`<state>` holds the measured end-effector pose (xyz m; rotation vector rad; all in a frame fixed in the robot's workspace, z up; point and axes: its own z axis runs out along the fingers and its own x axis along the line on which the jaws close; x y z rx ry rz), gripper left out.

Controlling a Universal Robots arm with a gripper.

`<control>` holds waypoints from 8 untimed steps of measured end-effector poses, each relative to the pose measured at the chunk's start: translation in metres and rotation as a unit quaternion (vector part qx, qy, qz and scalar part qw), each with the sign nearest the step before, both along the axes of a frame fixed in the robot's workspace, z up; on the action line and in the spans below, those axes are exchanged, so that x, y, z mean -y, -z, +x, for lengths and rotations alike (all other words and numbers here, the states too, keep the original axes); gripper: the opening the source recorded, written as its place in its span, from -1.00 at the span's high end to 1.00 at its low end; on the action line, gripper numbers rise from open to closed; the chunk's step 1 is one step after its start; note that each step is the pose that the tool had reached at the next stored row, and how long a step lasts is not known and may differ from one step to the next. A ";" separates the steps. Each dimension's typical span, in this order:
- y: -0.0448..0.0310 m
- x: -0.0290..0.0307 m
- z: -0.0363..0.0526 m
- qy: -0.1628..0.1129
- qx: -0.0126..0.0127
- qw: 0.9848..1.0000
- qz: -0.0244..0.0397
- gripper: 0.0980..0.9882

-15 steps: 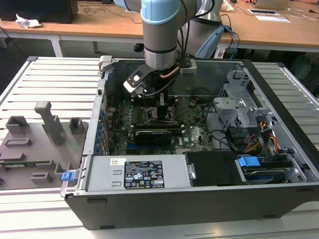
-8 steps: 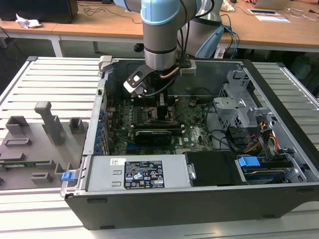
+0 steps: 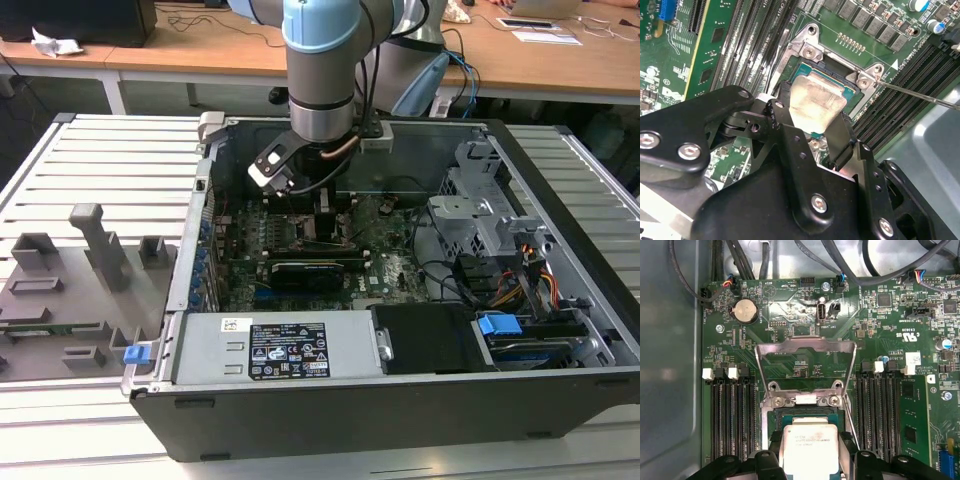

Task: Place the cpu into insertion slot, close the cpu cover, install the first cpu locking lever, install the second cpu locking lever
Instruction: 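Place the cpu into insertion slot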

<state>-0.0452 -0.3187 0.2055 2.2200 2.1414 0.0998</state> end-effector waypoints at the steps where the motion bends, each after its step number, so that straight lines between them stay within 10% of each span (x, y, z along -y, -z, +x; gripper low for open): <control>1: 0.0005 -0.0001 0.0000 0.000 0.000 1.000 0.000 0.04; 8: 0.0034 -0.0003 0.0004 0.000 0.000 1.000 0.000 0.04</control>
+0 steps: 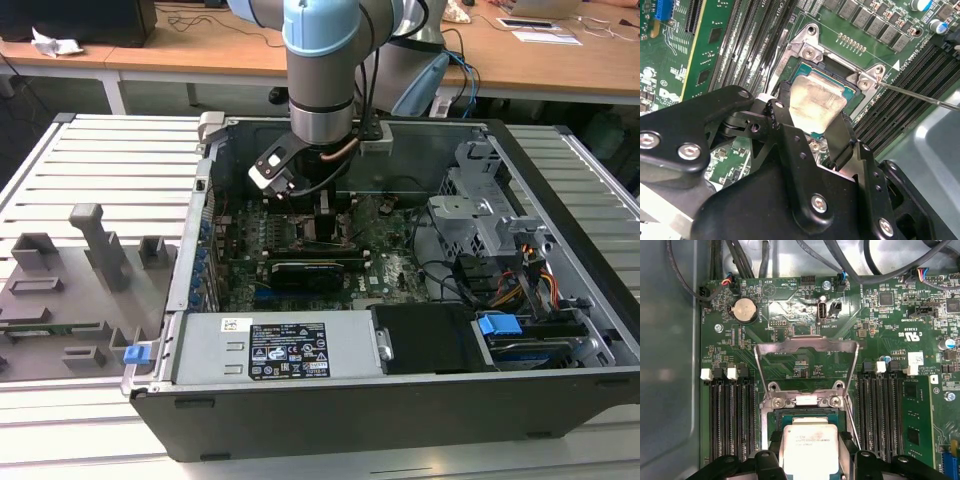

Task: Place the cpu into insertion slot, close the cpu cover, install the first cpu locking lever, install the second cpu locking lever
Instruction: 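Place the cpu into insertion slot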

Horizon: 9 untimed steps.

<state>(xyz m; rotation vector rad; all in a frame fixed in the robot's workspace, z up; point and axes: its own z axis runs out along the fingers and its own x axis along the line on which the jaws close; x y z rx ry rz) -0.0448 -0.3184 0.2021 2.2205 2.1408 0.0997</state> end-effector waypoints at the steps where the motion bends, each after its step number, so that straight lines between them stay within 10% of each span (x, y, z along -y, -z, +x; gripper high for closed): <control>1: 0.0000 0.0000 0.0000 0.000 0.000 1.000 0.000 0.04; 9: 0.0002 -0.0001 0.0003 0.000 0.000 1.000 0.000 -0.14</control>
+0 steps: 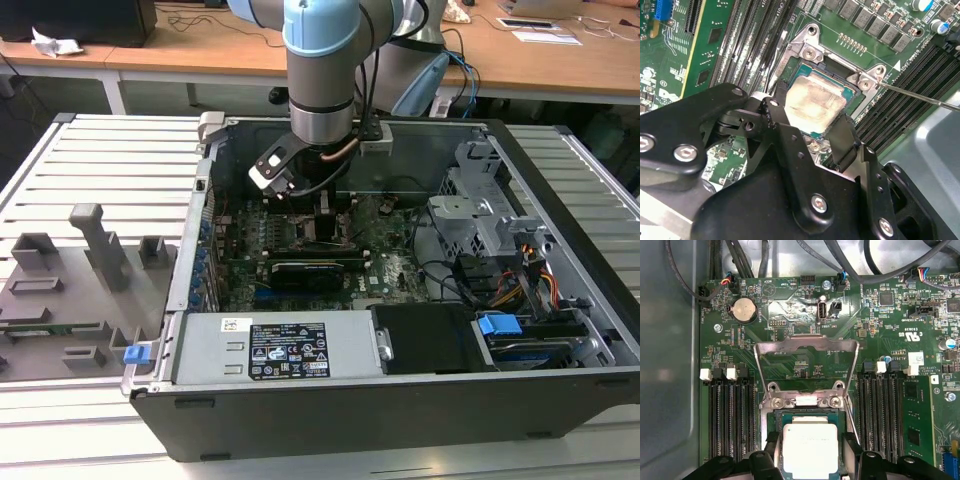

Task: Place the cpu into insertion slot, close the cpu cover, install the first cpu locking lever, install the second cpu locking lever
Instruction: 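Place the cpu into insertion slot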

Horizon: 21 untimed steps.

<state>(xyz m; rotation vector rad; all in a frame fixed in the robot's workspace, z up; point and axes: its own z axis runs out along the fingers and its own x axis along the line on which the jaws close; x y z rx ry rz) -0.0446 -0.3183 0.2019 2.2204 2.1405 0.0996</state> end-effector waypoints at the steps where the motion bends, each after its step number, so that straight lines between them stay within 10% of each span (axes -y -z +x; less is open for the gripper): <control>1: 0.0000 -0.0001 0.0004 0.000 0.000 1.000 0.001 -0.14; 21: -0.0091 -0.0017 0.0035 0.000 0.000 1.000 0.003 0.05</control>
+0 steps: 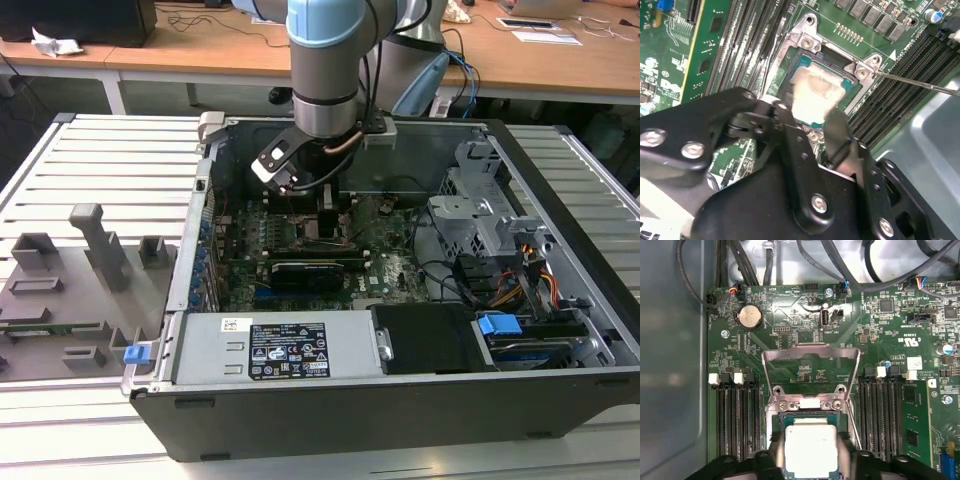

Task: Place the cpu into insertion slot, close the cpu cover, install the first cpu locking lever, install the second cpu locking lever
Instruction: 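Place the cpu into insertion slot, then close the cpu cover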

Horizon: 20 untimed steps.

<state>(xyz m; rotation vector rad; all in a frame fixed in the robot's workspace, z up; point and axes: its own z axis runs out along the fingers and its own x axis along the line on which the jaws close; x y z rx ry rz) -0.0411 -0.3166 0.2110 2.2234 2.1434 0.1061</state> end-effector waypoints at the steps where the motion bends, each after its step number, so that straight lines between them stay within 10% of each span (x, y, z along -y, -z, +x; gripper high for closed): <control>1: -0.0004 0.0006 0.0000 0.000 0.000 1.000 0.000 0.19; 7: -0.0039 0.0019 0.0005 0.000 -0.001 1.000 0.000 0.87; 20: -0.0094 0.0019 0.0005 0.000 -0.002 1.000 0.000 0.98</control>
